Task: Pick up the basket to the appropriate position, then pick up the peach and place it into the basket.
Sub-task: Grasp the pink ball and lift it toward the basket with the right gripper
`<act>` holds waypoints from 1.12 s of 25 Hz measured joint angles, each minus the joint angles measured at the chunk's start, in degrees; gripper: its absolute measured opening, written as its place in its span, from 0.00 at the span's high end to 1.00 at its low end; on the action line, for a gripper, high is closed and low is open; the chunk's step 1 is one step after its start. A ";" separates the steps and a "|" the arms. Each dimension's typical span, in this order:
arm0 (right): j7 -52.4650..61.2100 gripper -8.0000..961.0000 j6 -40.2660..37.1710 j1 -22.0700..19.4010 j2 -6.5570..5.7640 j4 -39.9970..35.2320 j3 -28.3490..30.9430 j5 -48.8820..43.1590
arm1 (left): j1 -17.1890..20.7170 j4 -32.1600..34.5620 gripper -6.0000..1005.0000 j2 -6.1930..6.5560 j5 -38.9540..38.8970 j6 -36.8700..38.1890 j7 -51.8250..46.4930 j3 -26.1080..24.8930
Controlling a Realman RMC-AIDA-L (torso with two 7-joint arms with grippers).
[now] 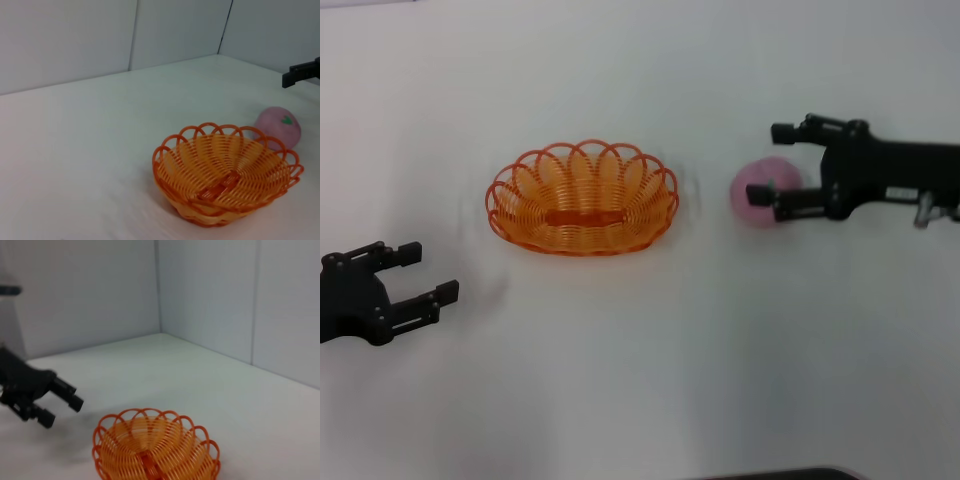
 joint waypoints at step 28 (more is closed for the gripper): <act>48.37 0.01 -4.71 15.31 0.40 -17.86 -4.61 -31.57 | 0.31 -0.60 0.28 0.10 -3.22 5.07 8.38 -3.58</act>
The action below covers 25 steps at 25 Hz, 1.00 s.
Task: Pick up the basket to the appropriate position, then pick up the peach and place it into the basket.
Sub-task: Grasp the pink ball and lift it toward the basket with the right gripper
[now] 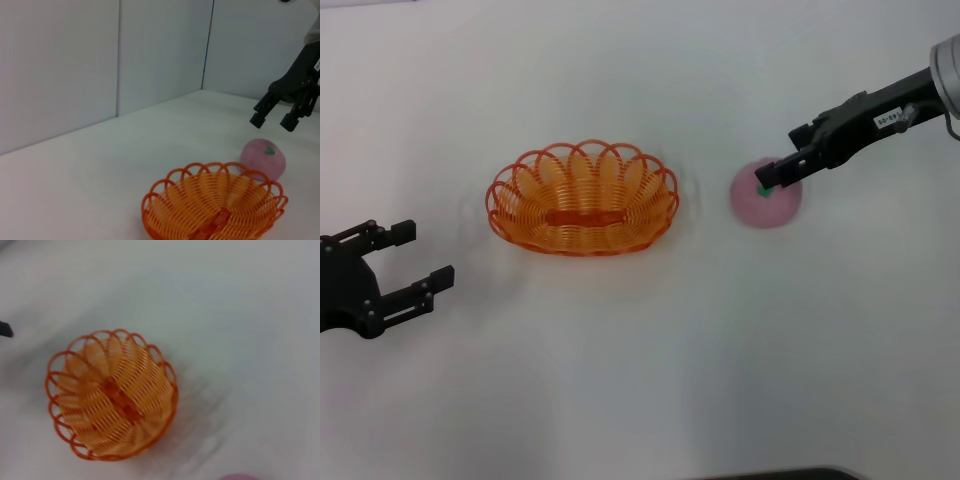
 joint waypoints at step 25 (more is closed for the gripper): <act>14.03 0.01 8.04 2.54 0.95 2.01 -14.04 -5.46 | 0.52 0.28 0.28 -0.02 0.14 2.91 3.88 -0.16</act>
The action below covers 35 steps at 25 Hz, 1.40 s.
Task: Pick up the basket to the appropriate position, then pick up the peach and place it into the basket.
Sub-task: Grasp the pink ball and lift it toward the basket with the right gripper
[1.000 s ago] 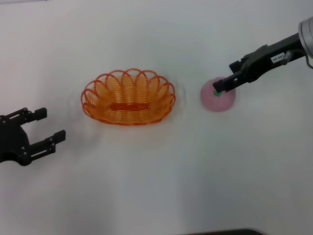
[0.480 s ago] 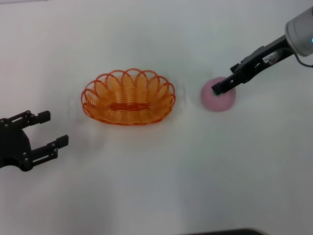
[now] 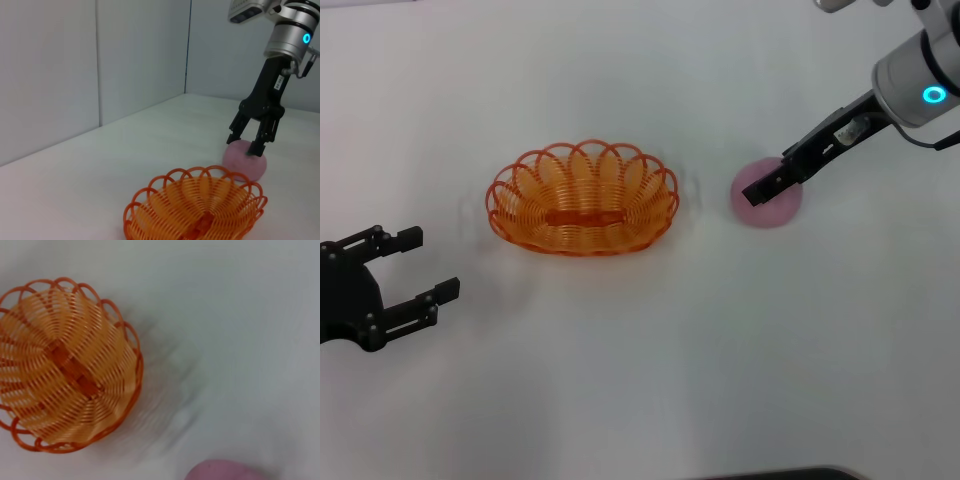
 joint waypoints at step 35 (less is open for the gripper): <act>3.98 0.07 6.61 2.36 -0.22 7.44 -4.15 0.02 | -0.89 -0.27 0.28 0.46 -0.15 -0.11 0.53 -0.07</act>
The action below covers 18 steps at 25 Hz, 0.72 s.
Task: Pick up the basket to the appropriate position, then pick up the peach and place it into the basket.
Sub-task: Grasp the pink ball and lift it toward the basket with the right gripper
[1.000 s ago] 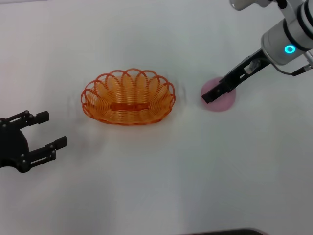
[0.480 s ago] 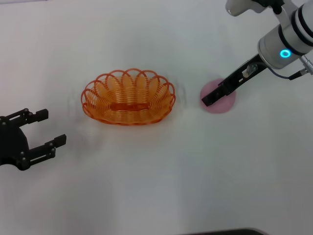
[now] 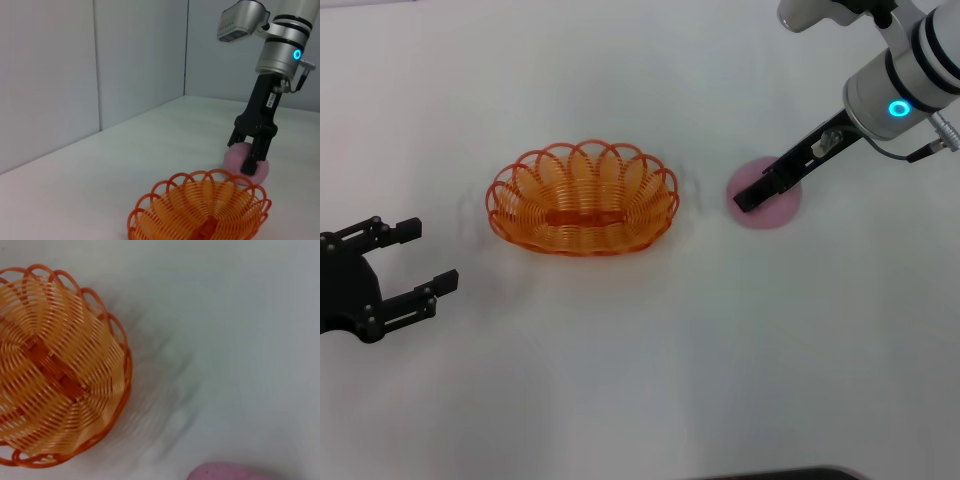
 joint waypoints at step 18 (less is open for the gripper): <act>-0.69 0.48 -3.44 -1.27 -0.34 -2.92 2.43 4.41 | -0.26 -0.03 0.28 -0.09 0.09 -0.24 0.00 0.04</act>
